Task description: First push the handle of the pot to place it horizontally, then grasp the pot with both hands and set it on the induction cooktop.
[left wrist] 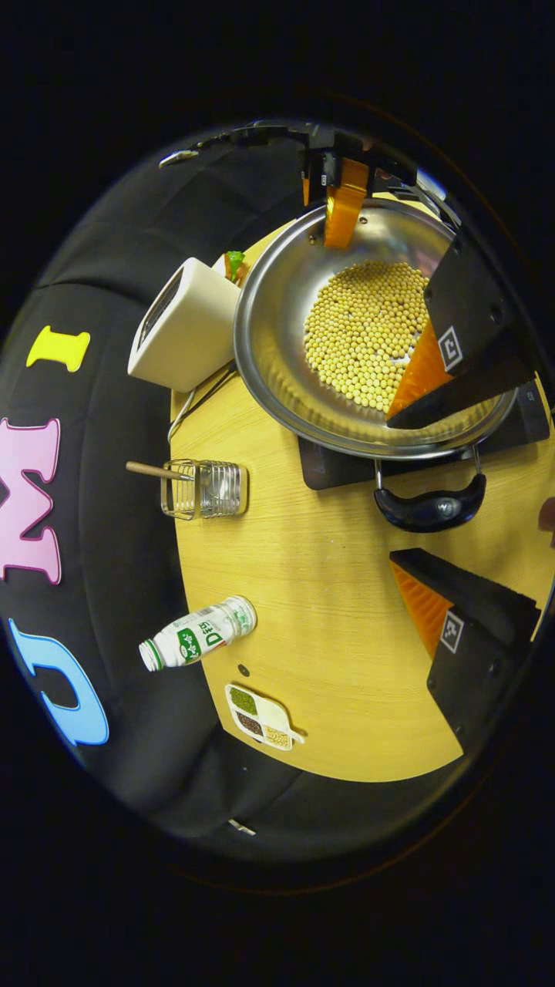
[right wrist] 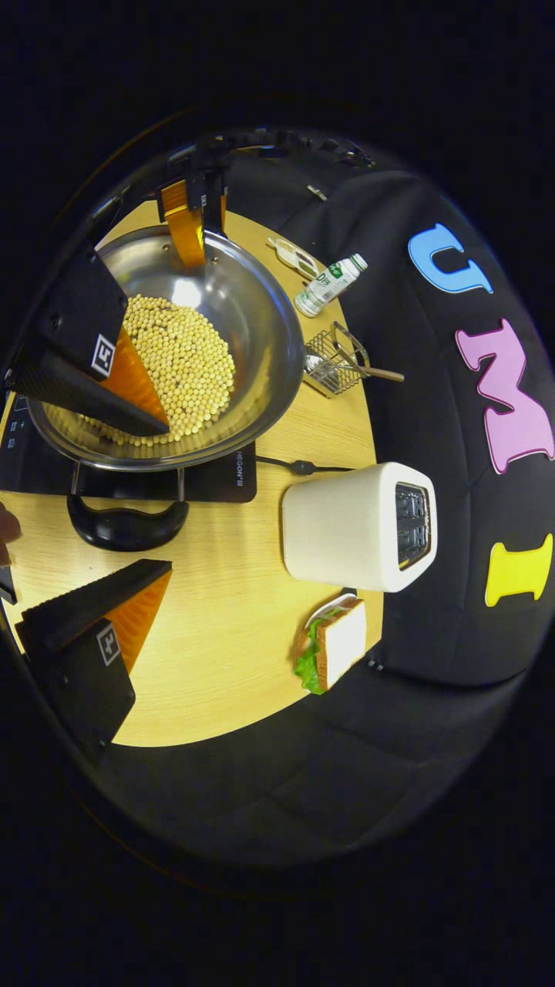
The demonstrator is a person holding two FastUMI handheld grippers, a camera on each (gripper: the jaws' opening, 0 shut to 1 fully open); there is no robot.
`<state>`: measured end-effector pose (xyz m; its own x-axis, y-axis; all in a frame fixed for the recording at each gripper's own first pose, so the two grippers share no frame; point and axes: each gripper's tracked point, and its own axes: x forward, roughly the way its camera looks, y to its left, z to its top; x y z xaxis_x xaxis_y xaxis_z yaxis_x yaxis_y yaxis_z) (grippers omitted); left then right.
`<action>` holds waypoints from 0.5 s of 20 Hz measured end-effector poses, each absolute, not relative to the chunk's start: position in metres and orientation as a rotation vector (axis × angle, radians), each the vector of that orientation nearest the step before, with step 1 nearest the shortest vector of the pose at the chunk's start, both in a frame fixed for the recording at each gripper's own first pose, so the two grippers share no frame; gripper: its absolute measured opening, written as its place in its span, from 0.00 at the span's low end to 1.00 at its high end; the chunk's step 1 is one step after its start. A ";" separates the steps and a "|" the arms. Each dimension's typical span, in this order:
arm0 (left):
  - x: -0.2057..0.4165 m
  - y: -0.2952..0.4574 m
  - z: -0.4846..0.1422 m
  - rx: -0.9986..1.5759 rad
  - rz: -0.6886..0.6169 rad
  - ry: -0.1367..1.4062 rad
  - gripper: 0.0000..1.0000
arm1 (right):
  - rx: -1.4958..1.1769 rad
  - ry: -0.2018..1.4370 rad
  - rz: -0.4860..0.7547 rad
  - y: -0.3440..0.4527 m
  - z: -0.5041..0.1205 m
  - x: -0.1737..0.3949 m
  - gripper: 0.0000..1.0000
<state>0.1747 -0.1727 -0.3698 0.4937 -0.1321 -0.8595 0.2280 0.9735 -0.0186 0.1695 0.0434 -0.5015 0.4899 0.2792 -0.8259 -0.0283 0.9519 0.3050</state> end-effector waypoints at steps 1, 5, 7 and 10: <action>0.172 -0.171 -0.368 0.094 -0.216 1.033 0.96 | 0.274 1.035 0.178 0.042 -0.497 0.170 0.99; 0.166 -0.164 -0.350 0.080 -0.212 0.985 0.96 | 0.303 0.966 0.136 0.035 -0.470 0.169 0.99; 0.163 -0.163 -0.336 0.087 -0.227 0.950 0.96 | 0.314 0.919 0.123 0.034 -0.451 0.166 0.99; 0.157 -0.164 -0.311 0.079 -0.252 0.876 0.96 | 0.284 0.850 0.113 0.031 -0.425 0.162 0.99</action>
